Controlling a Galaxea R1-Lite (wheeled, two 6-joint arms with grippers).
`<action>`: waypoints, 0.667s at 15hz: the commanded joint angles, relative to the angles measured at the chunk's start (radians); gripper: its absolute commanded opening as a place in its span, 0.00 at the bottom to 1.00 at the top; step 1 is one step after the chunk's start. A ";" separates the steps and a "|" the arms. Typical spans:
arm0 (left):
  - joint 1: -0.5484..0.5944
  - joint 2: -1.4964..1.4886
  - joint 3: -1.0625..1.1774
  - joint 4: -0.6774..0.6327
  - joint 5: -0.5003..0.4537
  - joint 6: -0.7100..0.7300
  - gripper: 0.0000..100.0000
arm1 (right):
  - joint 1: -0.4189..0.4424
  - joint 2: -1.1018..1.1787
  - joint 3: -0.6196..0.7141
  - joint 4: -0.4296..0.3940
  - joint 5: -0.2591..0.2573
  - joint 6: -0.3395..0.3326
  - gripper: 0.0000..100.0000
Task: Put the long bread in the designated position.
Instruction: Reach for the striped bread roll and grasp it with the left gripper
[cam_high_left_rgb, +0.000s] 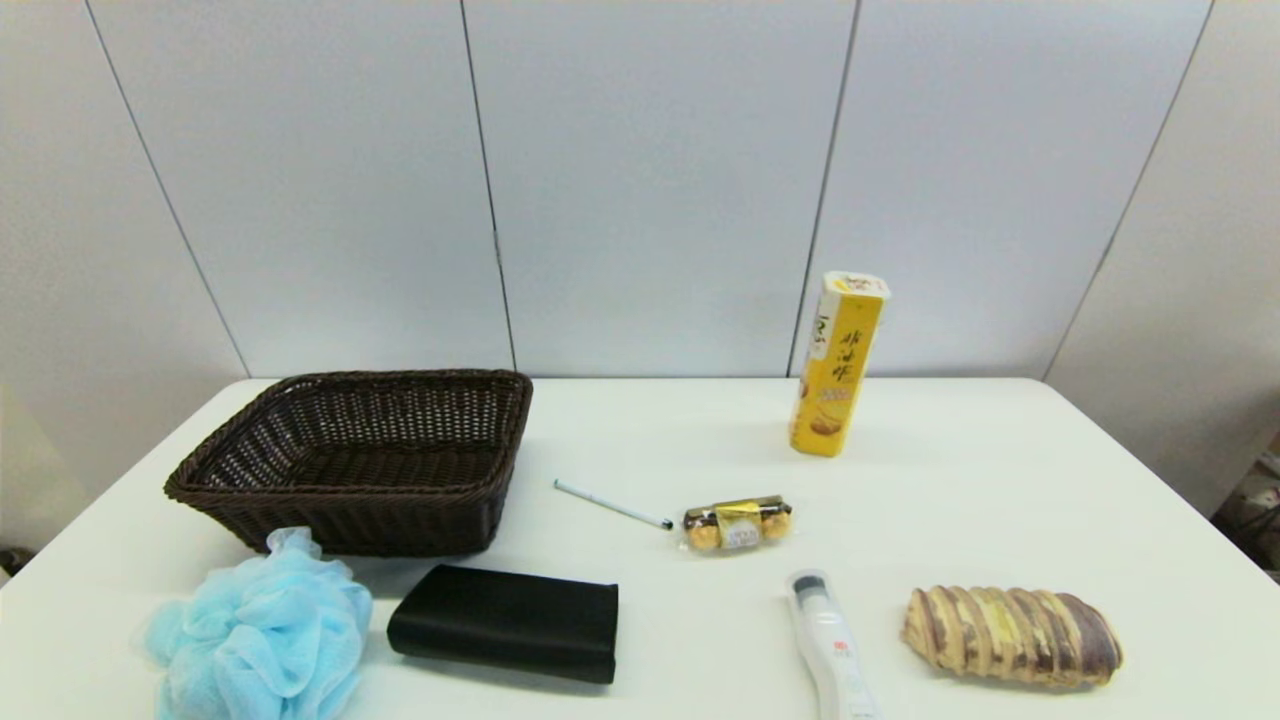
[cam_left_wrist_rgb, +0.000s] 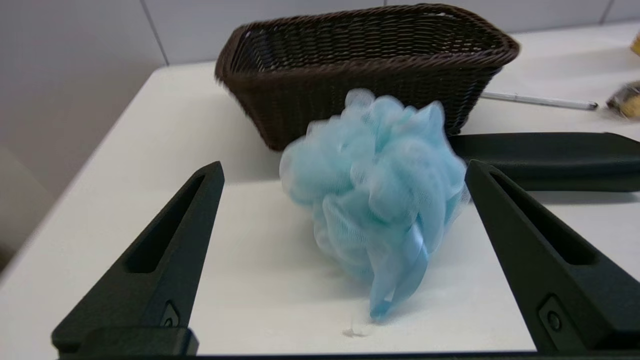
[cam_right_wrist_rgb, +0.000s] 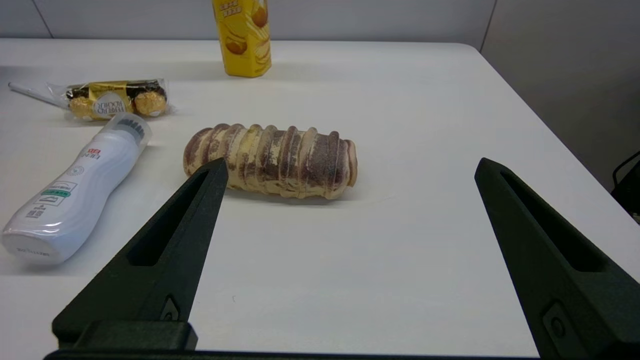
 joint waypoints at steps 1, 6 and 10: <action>-0.115 0.600 -0.528 0.284 -0.137 0.287 1.00 | 0.000 0.001 0.000 0.000 0.000 0.000 1.00; -0.376 1.072 -0.881 0.324 -0.189 0.450 1.00 | 0.000 0.001 0.000 0.000 0.000 0.000 1.00; -0.601 1.378 -1.062 0.242 -0.202 0.447 1.00 | 0.000 0.001 0.000 0.000 0.000 0.000 1.00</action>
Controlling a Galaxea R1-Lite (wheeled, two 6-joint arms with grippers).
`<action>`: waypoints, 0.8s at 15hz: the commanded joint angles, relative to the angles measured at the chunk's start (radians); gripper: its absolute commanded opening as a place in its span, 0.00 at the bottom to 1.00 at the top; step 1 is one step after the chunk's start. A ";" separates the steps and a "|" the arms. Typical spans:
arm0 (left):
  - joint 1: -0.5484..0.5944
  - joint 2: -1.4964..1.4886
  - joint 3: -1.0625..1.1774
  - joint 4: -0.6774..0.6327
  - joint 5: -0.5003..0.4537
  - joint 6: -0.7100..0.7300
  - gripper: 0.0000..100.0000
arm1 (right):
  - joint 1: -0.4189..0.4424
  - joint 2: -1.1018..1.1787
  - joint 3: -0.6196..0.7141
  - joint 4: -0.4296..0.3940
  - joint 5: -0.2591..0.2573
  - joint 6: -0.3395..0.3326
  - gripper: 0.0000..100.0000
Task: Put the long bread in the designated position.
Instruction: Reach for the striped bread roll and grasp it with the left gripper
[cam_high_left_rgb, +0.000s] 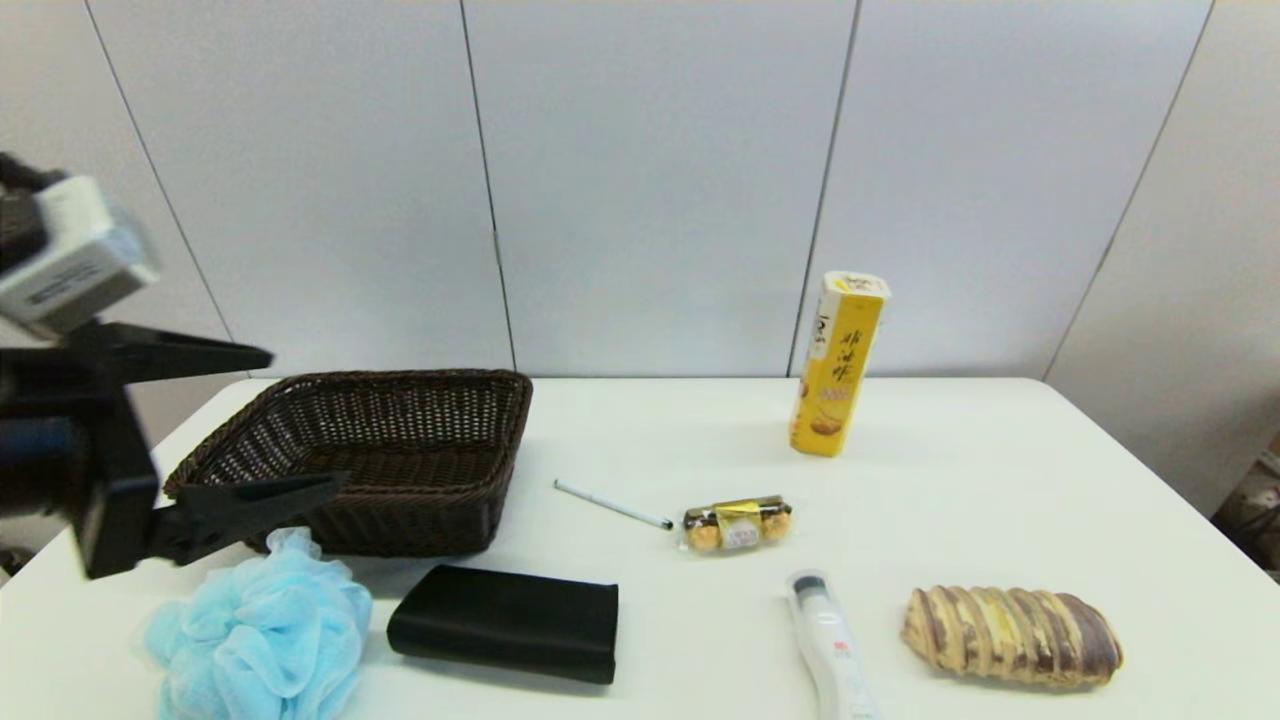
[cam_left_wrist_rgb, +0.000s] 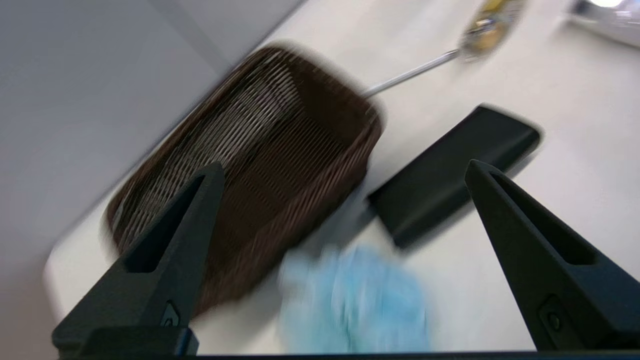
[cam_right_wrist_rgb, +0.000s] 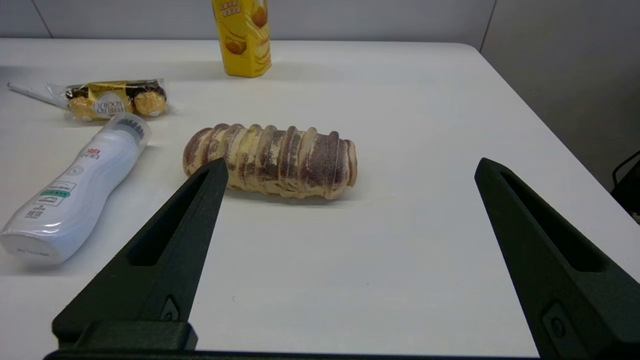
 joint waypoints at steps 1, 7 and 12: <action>-0.314 0.500 -0.305 -0.057 -0.037 0.044 1.00 | 0.000 0.001 0.000 0.000 0.000 0.000 1.00; -0.489 0.791 -0.561 -0.116 -0.116 0.017 1.00 | 0.000 0.001 0.000 0.000 0.000 0.000 1.00; -0.616 0.974 -0.691 -0.226 -0.130 -0.091 1.00 | 0.001 0.001 0.000 0.000 0.000 0.000 1.00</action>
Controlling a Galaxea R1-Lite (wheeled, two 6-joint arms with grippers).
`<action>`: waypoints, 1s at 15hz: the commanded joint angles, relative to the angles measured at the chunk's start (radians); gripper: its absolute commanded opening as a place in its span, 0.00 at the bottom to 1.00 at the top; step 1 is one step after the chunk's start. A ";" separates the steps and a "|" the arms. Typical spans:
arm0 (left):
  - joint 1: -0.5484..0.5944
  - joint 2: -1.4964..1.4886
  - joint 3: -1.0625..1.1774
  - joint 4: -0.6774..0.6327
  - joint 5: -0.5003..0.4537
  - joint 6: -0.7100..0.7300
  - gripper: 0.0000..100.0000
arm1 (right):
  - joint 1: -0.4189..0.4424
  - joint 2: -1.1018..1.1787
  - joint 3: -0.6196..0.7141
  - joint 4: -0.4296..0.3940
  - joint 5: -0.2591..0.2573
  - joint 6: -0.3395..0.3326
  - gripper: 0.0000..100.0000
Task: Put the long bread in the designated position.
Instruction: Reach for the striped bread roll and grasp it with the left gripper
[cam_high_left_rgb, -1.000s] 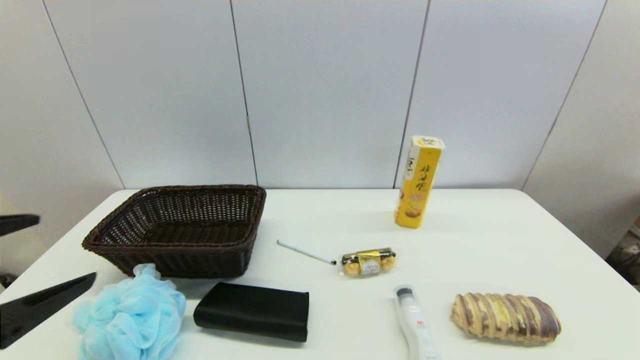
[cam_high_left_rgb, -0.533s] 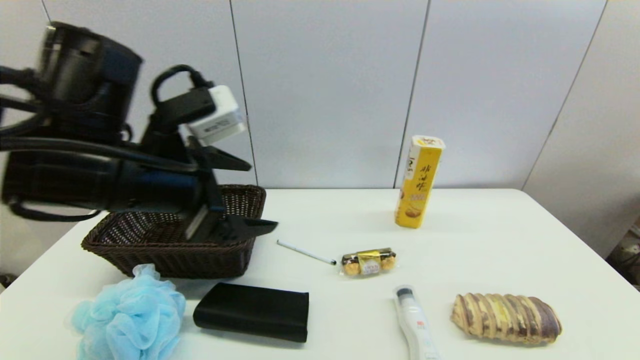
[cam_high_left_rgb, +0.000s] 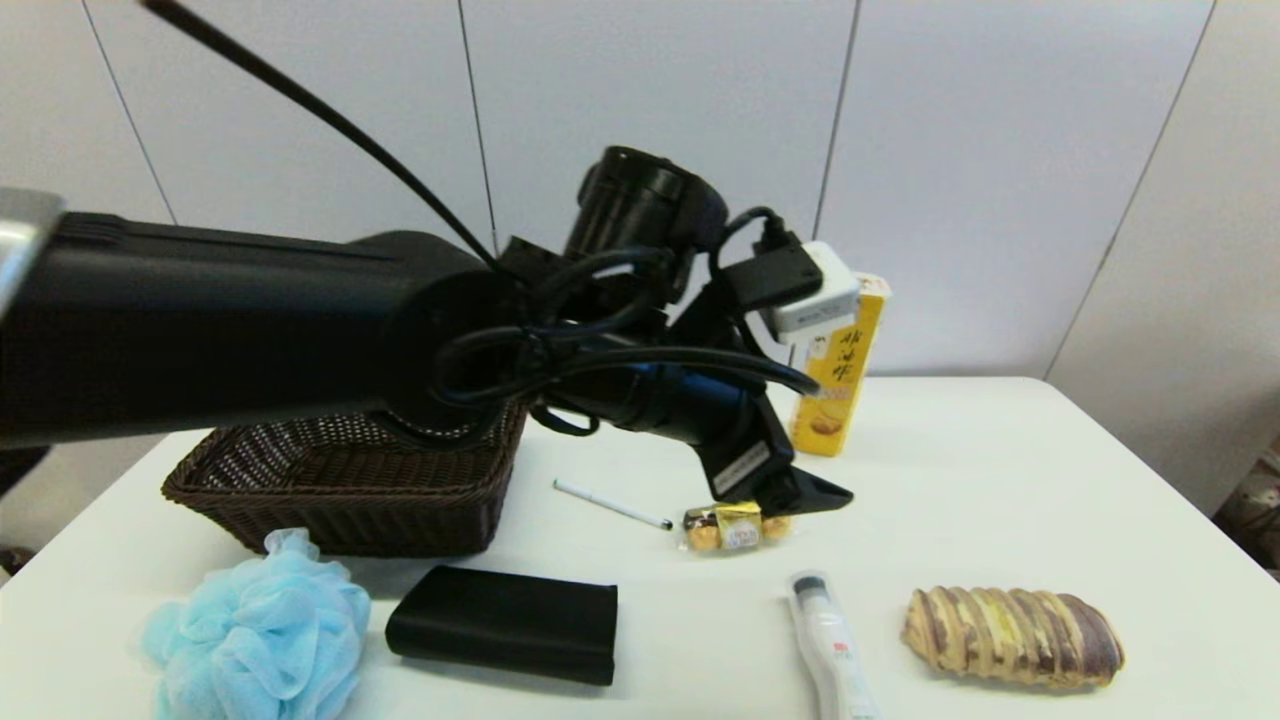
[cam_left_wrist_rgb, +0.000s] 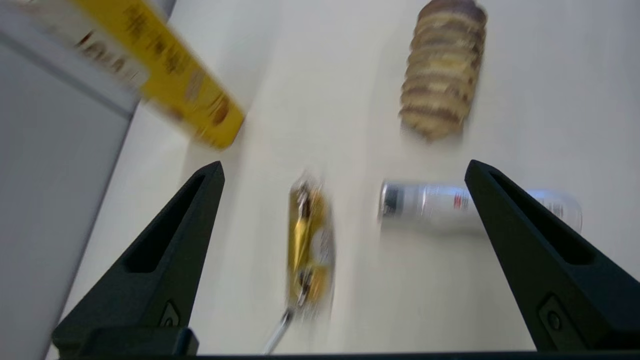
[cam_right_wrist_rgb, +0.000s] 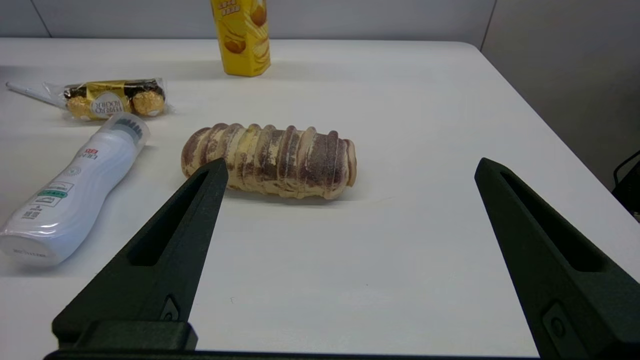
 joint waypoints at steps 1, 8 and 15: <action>-0.117 0.195 -0.111 -0.080 -0.016 -0.100 1.00 | 0.000 0.001 0.000 0.000 0.001 0.000 1.00; -0.211 0.393 -0.278 -0.157 -0.017 -0.234 1.00 | 0.000 0.001 0.000 0.000 0.001 0.000 1.00; -0.228 0.519 -0.335 -0.212 -0.048 -0.254 1.00 | 0.000 0.001 0.000 0.000 0.001 0.000 1.00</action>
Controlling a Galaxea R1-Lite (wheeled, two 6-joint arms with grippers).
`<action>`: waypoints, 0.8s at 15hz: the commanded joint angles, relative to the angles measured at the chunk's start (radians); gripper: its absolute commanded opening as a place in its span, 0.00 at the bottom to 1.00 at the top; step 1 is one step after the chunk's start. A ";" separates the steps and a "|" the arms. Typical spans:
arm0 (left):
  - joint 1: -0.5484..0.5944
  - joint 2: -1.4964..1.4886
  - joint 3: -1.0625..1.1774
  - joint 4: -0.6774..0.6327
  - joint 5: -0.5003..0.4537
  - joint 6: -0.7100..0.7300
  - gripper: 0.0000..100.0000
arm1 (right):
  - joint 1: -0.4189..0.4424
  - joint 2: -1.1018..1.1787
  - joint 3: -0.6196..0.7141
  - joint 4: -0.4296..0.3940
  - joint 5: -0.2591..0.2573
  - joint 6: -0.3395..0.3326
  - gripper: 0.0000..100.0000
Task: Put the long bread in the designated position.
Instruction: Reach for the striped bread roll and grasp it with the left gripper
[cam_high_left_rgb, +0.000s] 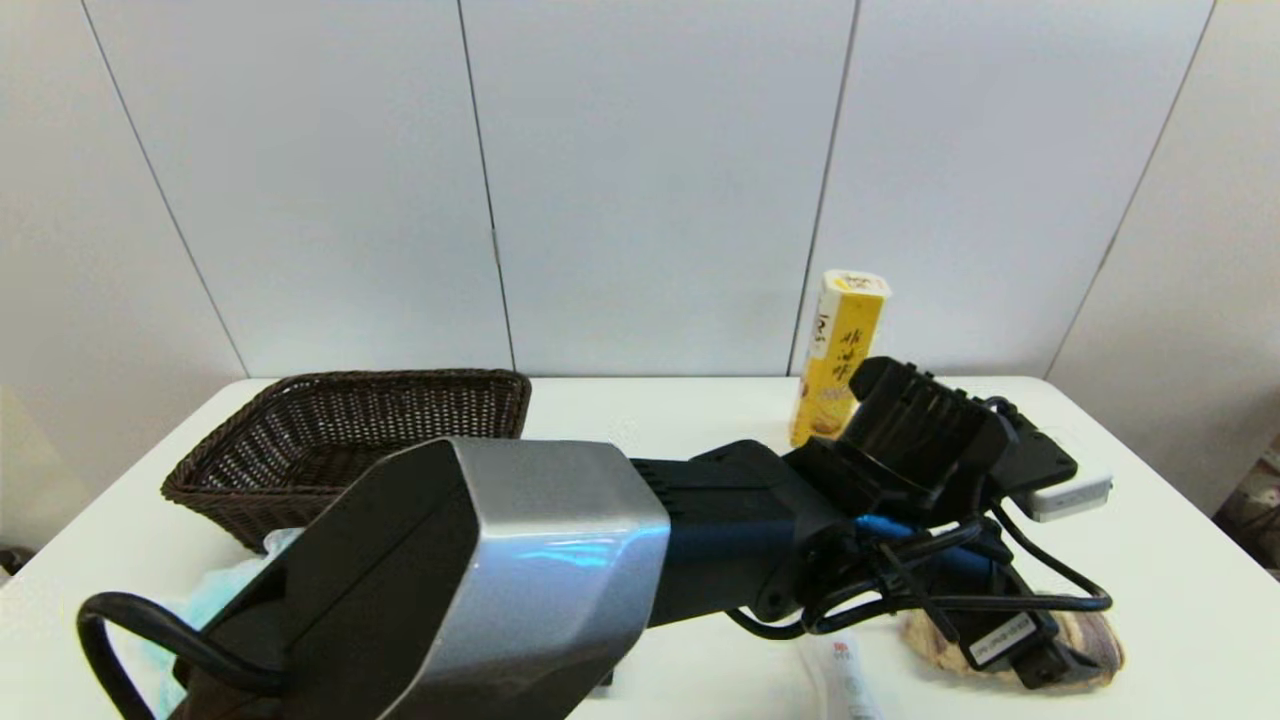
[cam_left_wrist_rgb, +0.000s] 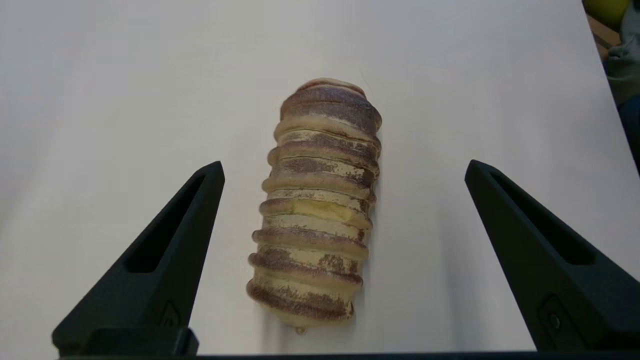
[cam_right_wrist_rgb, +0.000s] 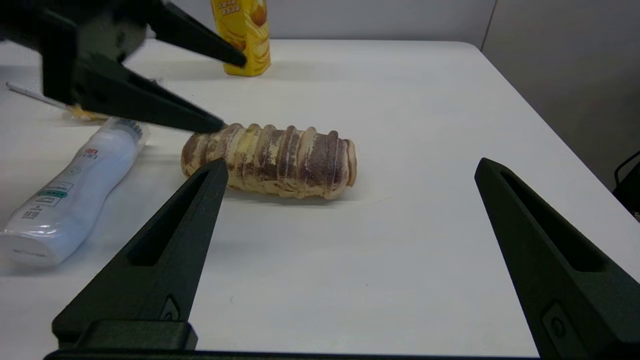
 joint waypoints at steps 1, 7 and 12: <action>-0.006 0.081 -0.012 -0.072 -0.013 0.000 1.00 | 0.000 0.001 0.000 0.000 0.000 0.000 1.00; -0.012 0.141 -0.012 -0.191 -0.013 0.000 1.00 | 0.000 0.001 0.000 0.000 0.000 0.000 1.00; -0.012 0.152 -0.012 -0.197 -0.013 0.000 1.00 | 0.000 0.001 0.000 0.000 0.000 0.000 1.00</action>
